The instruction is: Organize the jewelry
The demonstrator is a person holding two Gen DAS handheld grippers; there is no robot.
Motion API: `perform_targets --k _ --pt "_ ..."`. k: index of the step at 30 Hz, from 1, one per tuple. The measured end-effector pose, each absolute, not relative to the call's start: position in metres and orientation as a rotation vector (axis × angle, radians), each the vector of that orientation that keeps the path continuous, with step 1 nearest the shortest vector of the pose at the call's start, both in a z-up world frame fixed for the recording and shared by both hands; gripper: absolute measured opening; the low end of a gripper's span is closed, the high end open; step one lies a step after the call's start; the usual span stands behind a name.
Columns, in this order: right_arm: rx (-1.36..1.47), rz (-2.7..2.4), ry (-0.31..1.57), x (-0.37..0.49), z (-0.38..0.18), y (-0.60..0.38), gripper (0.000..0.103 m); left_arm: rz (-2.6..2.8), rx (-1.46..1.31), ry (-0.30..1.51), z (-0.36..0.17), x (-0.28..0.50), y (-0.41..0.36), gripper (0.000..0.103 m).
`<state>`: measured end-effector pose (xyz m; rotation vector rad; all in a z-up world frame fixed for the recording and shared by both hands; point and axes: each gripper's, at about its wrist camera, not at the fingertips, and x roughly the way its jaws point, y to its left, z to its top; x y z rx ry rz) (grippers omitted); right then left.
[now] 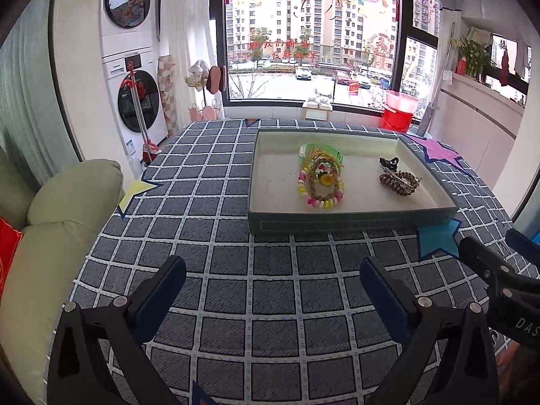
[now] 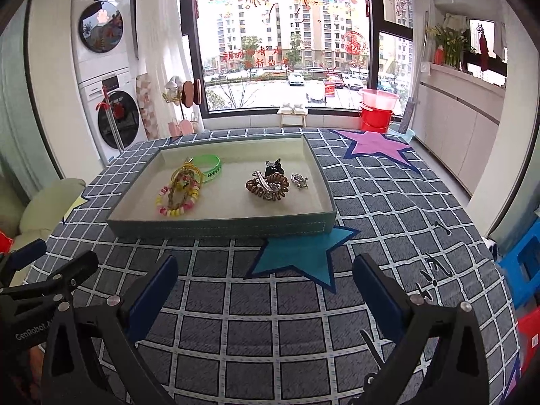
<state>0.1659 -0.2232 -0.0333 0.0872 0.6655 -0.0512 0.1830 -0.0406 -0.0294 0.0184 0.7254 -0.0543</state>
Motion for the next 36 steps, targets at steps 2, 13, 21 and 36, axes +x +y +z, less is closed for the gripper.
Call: perform_targets --k 2,13,21,36 --pt "0.088 -0.050 0.663 0.1648 -0.0322 -0.2233 0.103 -0.053 0.020 0.725 -0.0291 0.1815 -0.0405 0.103" --pt "0.079 -0.043 0.653 0.1627 -0.0268 -0.2191 0.103 -0.052 0.021 0.725 -0.0279 0.1784 -0.0400 0.103" --pt "0.083 -0.039 0.656 0.1634 -0.0267 -0.2162 0.103 -0.048 0.023 0.730 -0.0285 0.1781 -0.0379 0.103" --pt "0.084 -0.036 0.653 0.1644 -0.0256 -0.2139 0.103 -0.048 0.027 0.732 -0.0289 0.1773 -0.0378 0.103"
